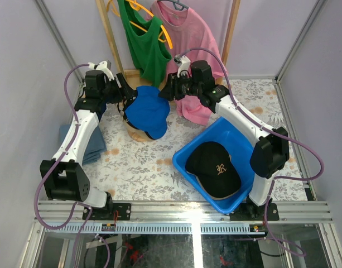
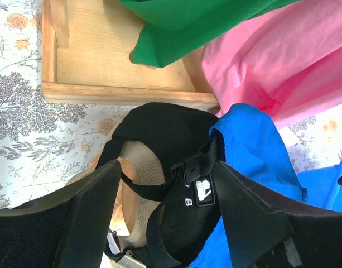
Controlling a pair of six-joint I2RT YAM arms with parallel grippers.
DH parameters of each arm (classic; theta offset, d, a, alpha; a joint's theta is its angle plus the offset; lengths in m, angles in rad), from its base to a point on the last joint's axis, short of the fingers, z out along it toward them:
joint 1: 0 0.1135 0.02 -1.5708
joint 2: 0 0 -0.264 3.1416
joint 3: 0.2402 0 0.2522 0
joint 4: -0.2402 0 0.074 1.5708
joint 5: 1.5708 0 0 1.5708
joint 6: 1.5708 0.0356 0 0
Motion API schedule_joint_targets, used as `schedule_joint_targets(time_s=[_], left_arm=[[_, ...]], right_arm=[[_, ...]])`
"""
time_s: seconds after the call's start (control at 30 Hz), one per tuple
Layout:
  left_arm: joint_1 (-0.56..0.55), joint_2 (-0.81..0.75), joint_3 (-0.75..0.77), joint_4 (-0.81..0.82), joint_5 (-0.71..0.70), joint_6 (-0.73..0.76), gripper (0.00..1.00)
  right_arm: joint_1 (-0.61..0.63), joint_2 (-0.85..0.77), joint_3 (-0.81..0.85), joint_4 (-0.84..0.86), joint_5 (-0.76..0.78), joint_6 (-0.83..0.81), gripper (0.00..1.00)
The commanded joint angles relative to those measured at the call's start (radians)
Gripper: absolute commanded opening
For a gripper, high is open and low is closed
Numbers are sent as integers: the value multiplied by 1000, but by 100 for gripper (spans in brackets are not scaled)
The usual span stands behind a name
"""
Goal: Stack the hats
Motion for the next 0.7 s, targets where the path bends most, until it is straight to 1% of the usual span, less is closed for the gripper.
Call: schedule_joint_targets(time_s=[0.0,0.13,0.23,0.5,0.67], left_arm=[[-2,-24,-7,-15,23,33,67],[-1,-27,-3,-16,39,42,67],[-2,-18,4,-33,48,55,65],[-2,-10,-6,-43,26,70,52],[-2,0,-6,-38,29,68,41]], right_arm=[[3,-37,18,40,-2,-4,47],[3,-34,21,39,-5,-2,47],[4,-31,27,37,-4,-3,47],[3,-27,28,37,-2,0,47],[3,-29,28,35,1,-1,47]])
